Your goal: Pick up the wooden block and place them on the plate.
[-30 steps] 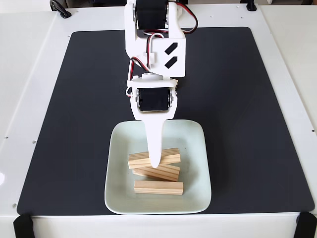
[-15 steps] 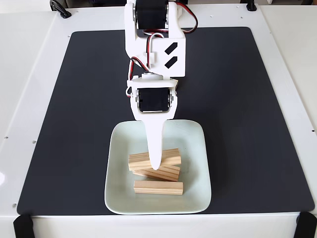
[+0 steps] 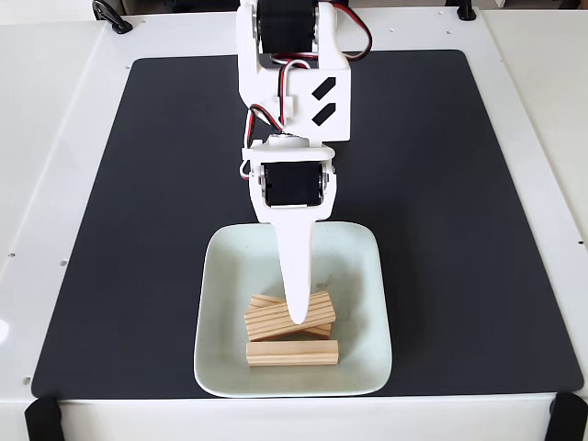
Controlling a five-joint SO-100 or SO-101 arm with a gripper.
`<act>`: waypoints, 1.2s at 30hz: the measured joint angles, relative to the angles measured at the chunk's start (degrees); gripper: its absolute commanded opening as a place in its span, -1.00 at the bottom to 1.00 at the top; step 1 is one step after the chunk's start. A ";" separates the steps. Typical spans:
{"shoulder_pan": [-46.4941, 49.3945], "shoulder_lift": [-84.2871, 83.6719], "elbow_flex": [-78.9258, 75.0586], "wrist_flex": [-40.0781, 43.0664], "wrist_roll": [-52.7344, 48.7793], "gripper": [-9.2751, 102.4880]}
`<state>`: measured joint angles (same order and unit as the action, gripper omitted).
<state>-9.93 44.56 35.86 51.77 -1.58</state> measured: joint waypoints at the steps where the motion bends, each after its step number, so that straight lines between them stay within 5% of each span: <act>1: 0.00 0.00 0.00 0.26 0.00 -0.38; 11: -1.93 16.44 8.53 11.16 -7.12 -0.83; 17: -2.55 30.41 24.79 12.13 -14.94 -0.84; 27: -2.81 50.10 55.20 12.13 -41.75 -0.84; 36: -3.43 61.61 70.49 11.78 -45.79 -0.84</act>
<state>-13.36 106.17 106.35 63.54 -47.37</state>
